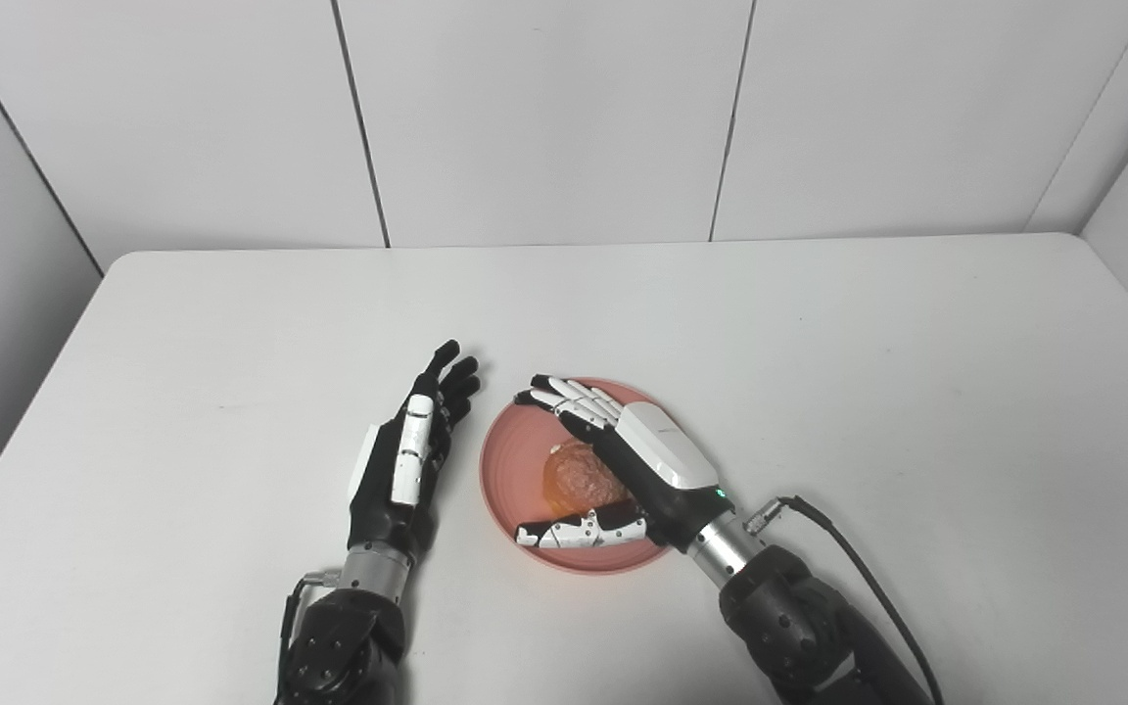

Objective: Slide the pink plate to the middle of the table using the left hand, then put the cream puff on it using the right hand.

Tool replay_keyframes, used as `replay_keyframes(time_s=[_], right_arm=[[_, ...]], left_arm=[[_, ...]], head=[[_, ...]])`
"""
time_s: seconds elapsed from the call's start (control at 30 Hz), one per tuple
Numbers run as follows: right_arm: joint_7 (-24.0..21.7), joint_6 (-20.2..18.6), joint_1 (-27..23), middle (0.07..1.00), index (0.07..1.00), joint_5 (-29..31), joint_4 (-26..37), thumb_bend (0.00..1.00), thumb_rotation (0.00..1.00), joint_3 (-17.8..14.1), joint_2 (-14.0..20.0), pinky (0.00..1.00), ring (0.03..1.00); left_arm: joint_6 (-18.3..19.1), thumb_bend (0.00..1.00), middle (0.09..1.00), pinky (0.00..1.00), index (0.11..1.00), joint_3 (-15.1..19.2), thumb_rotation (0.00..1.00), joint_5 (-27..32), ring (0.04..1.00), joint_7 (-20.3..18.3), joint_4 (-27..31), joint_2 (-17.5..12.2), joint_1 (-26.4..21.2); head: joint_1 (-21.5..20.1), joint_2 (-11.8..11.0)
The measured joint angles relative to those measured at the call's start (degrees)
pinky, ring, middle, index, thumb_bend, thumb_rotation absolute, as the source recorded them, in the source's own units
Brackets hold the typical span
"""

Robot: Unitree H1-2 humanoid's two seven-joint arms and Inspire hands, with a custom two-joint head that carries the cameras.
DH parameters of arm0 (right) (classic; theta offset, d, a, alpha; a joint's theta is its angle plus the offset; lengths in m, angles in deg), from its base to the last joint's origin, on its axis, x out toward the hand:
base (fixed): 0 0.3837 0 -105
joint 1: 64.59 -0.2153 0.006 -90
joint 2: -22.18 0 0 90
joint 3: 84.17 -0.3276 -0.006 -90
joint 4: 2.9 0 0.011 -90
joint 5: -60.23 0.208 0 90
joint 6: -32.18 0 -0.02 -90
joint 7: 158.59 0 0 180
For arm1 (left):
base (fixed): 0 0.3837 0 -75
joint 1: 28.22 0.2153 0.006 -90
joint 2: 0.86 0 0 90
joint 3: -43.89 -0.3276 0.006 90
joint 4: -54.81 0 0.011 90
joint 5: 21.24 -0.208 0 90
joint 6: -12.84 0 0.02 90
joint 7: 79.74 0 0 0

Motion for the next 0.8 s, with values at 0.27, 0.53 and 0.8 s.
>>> replay_keyframes(time_s=[0.27, 0.53, 0.8], right_arm=[[2.95, 2.70, 0.28, 0.988, 0.970, 2.28, 0.57, 0.62, 0.64, -1.16, -0.62, 0.92, 0.960], [3.49, 4.88, 0.28, 0.983, 0.979, 4.23, 0.84, 0.61, 0.66, -1.98, -0.78, 0.93, 0.963], [5.00, 5.42, 1.24, 0.994, 0.996, 5.56, 1.82, 0.66, 0.79, -4.36, -1.54, 0.87, 0.962]], left_arm=[[-0.07, 0.54, 0.897, 0.96, 0.900, 0.00, 1.00, -0.01, 0.902, 0.00, -0.02, 0.00, 0.00], [-0.17, 0.54, 0.896, 0.96, 0.899, 0.10, 1.00, 0.26, 0.903, -0.03, -0.11, 0.04, 0.00], [-0.25, 0.56, 0.910, 0.98, 0.915, 0.00, 1.00, 0.26, 0.919, 0.00, -0.17, 0.06, -0.01]], head=[[-0.09, 0.18], [0.00, 0.26], [0.18, 0.35]])
